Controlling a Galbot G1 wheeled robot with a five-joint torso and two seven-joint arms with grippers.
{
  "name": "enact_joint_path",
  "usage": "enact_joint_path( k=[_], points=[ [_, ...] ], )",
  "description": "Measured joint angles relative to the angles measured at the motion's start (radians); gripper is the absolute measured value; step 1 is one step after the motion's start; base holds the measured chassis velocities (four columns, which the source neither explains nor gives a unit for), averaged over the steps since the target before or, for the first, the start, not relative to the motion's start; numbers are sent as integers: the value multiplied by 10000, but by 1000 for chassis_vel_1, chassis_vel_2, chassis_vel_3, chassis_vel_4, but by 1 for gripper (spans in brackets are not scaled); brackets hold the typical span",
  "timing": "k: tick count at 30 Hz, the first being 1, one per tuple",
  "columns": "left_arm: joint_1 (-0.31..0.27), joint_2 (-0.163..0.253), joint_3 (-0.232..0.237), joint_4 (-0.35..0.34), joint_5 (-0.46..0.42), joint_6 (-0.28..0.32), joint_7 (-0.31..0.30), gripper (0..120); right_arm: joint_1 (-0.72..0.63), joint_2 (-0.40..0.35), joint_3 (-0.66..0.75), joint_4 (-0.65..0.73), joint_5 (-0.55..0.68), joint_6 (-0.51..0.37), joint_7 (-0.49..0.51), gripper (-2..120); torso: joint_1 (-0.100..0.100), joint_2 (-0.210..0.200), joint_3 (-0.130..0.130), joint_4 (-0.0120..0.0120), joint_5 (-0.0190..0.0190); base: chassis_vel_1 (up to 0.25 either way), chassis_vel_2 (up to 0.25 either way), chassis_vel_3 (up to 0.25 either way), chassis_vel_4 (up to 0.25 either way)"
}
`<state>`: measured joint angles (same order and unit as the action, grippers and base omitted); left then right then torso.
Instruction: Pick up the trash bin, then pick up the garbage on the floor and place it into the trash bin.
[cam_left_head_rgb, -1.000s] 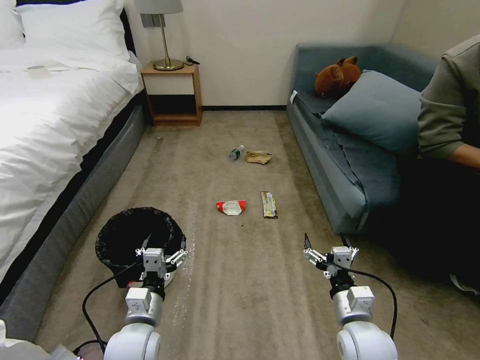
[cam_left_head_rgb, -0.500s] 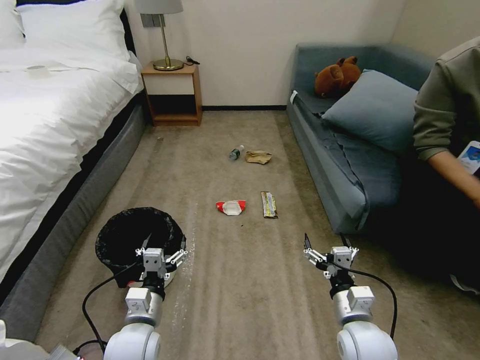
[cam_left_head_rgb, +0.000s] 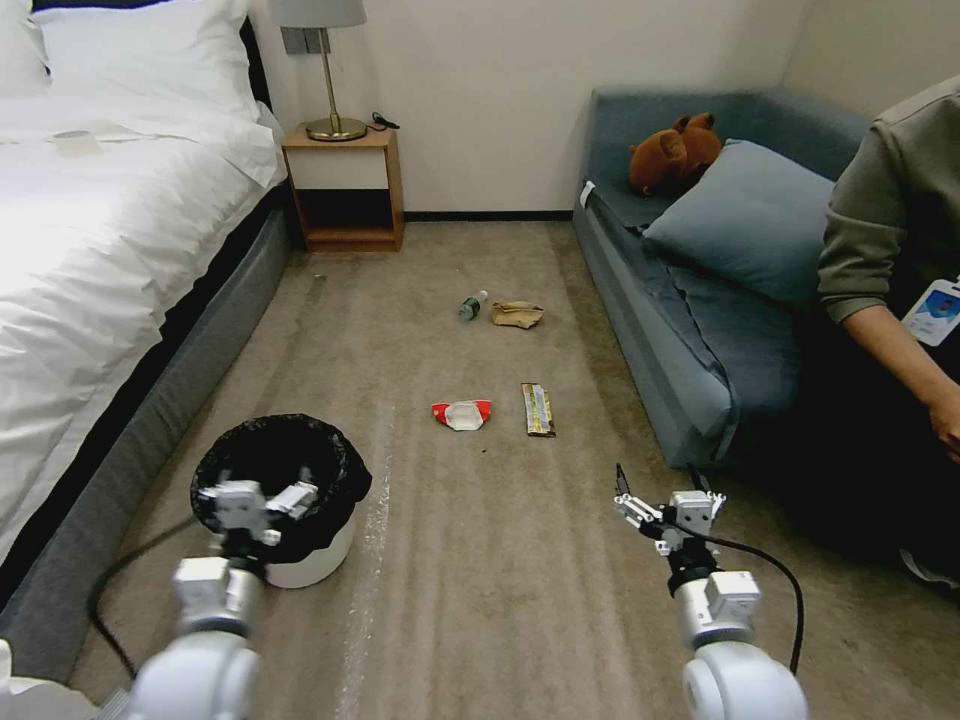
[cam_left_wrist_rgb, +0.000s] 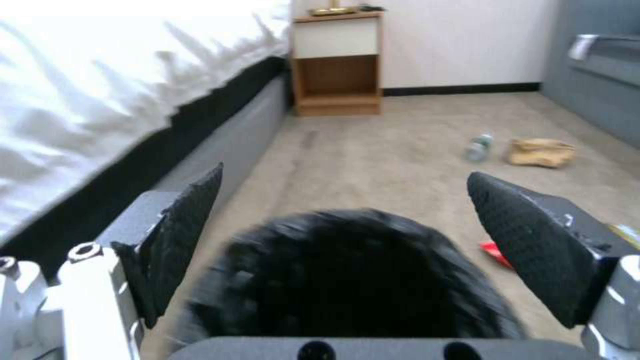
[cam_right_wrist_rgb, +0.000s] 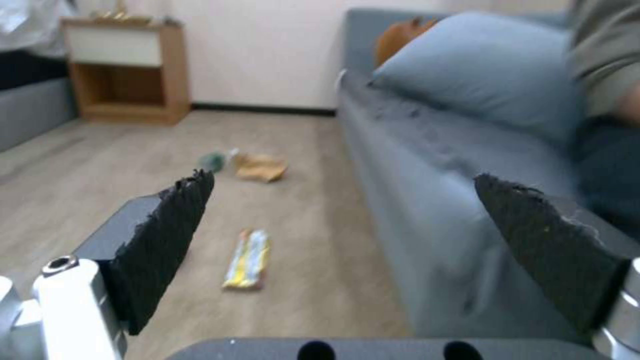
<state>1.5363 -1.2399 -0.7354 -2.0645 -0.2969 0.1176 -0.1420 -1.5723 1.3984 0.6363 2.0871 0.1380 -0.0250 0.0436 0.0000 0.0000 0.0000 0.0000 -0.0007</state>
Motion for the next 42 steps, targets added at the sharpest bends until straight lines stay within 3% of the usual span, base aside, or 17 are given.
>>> enact_joint_path(
  k=[2,3,5,7,14,16,20,23,26,30,32,33,34,36,42],
  points=[
    [-52,814,-580,-213,-913,367,-449,99,-154,-677,588,607,925,-181,320,100,0,0,0,0,5,0,0,0,0],
    [-52,814,-580,-213,-913,367,-449,99,-154,-677,588,607,925,-181,320,100,0,0,0,0,5,0,0,0,0],
    [-74,1330,-996,-298,-1529,524,-671,99,-285,-1290,1108,1168,1759,-355,633,100,0,1,-1,-2,12,0,0,0,0],
    [-47,1395,-1062,-289,-1668,524,-660,99,-276,-1534,1115,1501,2028,-544,851,100,0,0,0,-1,3,0,0,0,0],
    [74,1334,-1028,-422,-1718,549,-397,99,-380,-1682,1134,1753,2276,-747,972,100,0,0,0,0,4,0,0,0,0],
    [134,1328,-1027,-430,-1639,560,-20,99,-445,-1670,1134,1715,2318,-705,810,100,0,0,-1,0,8,0,0,0,0],
    [188,1327,-1056,-399,-1527,625,122,99,-525,-1673,1238,1645,2091,-817,459,100,0,0,0,1,7,0,0,0,0],
    [208,1241,-1090,-464,-1711,1158,-829,98,-581,-1659,1070,1505,1599,-929,343,100,0,0,0,0,7,0,0,0,0],
    [321,1176,-1126,-618,-2001,1579,-1313,98,-587,-1636,1014,1430,1496,-877,137,100,0,0,0,1,6,0,0,0,0],
    [403,1120,-1171,-719,-2119,1743,-1449,98,-643,-1611,1004,1389,1417,-837,-1,100,0,0,0,0,7,0,0,0,0],
    [420,1042,-1187,-823,-2492,1970,-1694,98,-670,-1592,941,1330,1348,-770,-29,100,0,0,-1,0,7,0,0,0,0],
    [347,945,-1187,-885,-3180,2283,-2038,98,-684,-1586,897,1266,1259,-702,-50,100,0,0,0,1,8,0,0,0,0],
    [347,945,-1187,-885,-3180,2283,-2038,98,-684,-1586,897,1266,1259,-702,-50,100,0,0,0,1,8,0,0,0,0],
    [132,828,-1175,-825,-4285,2602,-2370,98,-703,-1586,883,1232,1150,-613,-51,100,0,0,-1,-1,8,0,0,0,0],
    [-155,786,-1210,-275,-5181,2770,-2660,98,-824,-1603,1068,1231,1106,-492,-51,100,0,0,-1,0,7,0,0,0,0]
  ],
)
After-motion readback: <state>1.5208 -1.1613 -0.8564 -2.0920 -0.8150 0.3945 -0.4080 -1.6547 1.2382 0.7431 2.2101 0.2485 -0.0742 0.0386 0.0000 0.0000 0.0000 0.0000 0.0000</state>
